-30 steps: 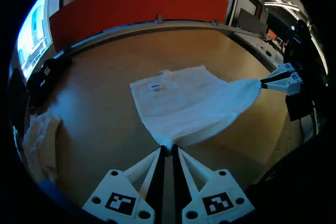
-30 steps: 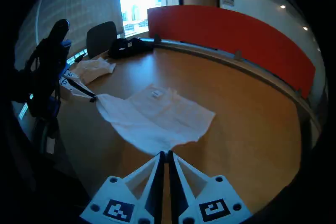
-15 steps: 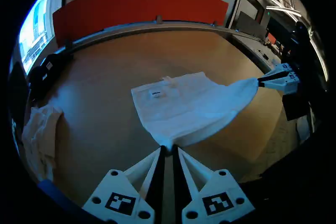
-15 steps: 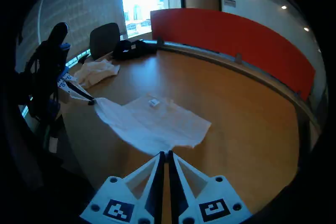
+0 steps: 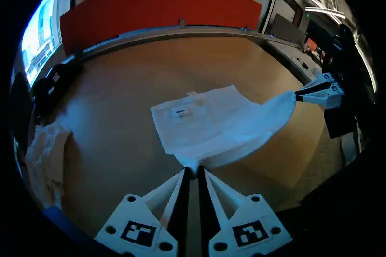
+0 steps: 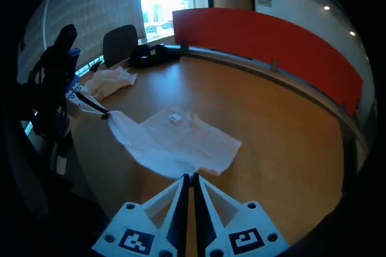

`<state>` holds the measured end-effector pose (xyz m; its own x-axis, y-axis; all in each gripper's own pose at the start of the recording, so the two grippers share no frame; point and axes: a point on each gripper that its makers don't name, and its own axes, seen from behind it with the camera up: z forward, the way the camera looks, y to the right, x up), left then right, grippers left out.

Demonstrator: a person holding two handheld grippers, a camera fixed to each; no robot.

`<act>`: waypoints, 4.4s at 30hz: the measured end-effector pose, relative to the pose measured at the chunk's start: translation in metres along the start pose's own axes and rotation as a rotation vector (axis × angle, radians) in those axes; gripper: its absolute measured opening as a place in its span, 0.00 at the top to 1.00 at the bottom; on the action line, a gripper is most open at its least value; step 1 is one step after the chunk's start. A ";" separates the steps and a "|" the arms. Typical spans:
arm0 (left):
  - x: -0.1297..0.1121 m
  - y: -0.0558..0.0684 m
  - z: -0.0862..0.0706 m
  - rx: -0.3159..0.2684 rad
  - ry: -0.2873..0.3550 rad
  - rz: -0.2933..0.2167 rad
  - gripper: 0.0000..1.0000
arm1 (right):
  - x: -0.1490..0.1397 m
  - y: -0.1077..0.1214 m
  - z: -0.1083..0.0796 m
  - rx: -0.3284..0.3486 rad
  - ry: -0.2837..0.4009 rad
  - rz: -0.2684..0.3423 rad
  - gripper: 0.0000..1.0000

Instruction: Fold towel

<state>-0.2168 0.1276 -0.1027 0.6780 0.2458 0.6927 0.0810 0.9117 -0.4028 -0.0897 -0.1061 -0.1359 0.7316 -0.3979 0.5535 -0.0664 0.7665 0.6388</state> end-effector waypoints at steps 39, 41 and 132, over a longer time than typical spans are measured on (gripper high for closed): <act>0.052 -0.051 0.088 0.073 0.018 0.048 0.87 | 0.010 0.064 0.073 -0.073 -0.057 0.065 0.94; 0.049 -0.052 0.095 0.074 0.011 0.043 0.87 | 0.008 0.066 0.079 -0.078 -0.064 0.073 0.94; 0.036 -0.095 0.123 0.206 -0.003 -0.064 0.06 | -0.015 0.097 0.109 -0.197 -0.070 0.150 0.07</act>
<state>-0.2901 0.0907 0.0338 0.6744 0.1856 0.7147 -0.0270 0.9734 -0.2274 -0.1809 -0.0811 -0.0238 0.6745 -0.3006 0.6743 -0.0322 0.9005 0.4336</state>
